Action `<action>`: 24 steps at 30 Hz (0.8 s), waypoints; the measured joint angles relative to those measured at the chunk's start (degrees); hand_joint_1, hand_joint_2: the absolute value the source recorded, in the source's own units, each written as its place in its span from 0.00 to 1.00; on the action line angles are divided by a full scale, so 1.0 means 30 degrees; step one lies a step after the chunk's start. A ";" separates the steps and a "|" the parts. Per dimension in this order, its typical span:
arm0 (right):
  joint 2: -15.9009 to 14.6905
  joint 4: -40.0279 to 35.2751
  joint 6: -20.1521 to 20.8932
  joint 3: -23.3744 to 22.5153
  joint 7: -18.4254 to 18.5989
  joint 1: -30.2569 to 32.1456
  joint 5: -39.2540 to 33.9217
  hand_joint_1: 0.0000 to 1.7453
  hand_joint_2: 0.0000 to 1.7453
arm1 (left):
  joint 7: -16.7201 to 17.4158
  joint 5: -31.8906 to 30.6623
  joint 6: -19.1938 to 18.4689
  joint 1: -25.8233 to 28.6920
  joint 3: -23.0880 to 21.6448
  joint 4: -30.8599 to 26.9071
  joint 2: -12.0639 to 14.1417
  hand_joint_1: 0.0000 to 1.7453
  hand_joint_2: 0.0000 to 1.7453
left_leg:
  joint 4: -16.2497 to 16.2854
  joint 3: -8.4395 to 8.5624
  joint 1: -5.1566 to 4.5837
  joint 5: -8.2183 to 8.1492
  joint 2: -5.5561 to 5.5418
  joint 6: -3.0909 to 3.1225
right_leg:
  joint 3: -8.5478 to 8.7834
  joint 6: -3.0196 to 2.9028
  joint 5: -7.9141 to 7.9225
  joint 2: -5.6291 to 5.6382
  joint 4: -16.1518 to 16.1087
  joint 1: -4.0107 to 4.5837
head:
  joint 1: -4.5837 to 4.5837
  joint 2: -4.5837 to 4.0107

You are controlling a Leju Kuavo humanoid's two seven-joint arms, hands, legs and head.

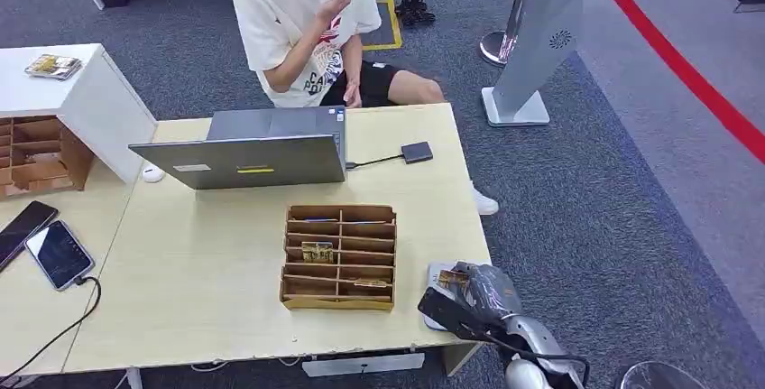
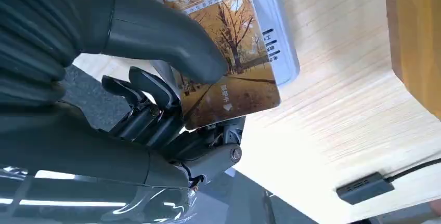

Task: Pass the card to the sensor for recognition and then transmit it.

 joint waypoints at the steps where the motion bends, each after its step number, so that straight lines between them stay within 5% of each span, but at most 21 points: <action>1: 0.0000 -0.0015 0.0000 0.0000 0.0007 0.0006 0.0000 1.00 1.00 | 0.0000 0.0000 -0.0007 0.0000 0.0000 -0.0007 0.0000 0.00 0.00 | 0.0000 0.0000 0.0000 0.0000 0.0001 0.0000 | 0.0000 0.0000 0.0000 0.0000 0.0000 0.0000 | 0.0000 0.0000; 24: 0.0000 -0.0124 -0.0102 -0.0029 0.0124 0.0161 0.0000 1.00 1.00 | 0.0000 0.0051 -0.0007 -0.0002 -0.0007 0.0000 0.0000 0.00 0.00 | -0.0001 0.0009 0.0000 -0.0001 0.0000 0.0000 | 0.0010 0.0001 -0.0001 0.0000 0.0000 0.0000 | 0.0000 0.0000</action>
